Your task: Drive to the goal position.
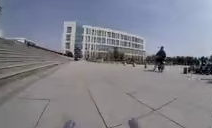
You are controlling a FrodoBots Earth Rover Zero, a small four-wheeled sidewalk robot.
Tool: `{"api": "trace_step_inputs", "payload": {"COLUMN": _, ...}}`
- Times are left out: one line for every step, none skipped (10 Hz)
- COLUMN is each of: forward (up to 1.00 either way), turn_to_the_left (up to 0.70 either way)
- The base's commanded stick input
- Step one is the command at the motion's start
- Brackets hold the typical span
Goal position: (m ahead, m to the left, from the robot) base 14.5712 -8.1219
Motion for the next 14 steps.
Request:
{"api": "trace_step_inputs", "payload": {"forward": 1.00, "turn_to_the_left": -0.27}}
{"api": "trace_step_inputs", "payload": {"forward": 1.00, "turn_to_the_left": -0.27}}
{"api": "trace_step_inputs", "payload": {"forward": 1.00, "turn_to_the_left": -0.27}}
{"api": "trace_step_inputs", "payload": {"forward": 1.00, "turn_to_the_left": -0.27}}
{"api": "trace_step_inputs", "payload": {"forward": 1.00, "turn_to_the_left": -0.27}}
{"api": "trace_step_inputs", "payload": {"forward": 1.00, "turn_to_the_left": -0.27}}
{"api": "trace_step_inputs", "payload": {"forward": 1.00, "turn_to_the_left": -0.27}}
{"api": "trace_step_inputs", "payload": {"forward": 1.00, "turn_to_the_left": -0.27}}
{"api": "trace_step_inputs", "payload": {"forward": 1.00, "turn_to_the_left": -0.27}}
{"api": "trace_step_inputs", "payload": {"forward": 1.00, "turn_to_the_left": -0.24}}
{"api": "trace_step_inputs", "payload": {"forward": 1.00, "turn_to_the_left": 0.00}}
{"api": "trace_step_inputs", "payload": {"forward": 1.00, "turn_to_the_left": 0.00}}
{"api": "trace_step_inputs", "payload": {"forward": 1.00, "turn_to_the_left": 0.00}}
{"api": "trace_step_inputs", "payload": {"forward": 1.00, "turn_to_the_left": 0.00}}
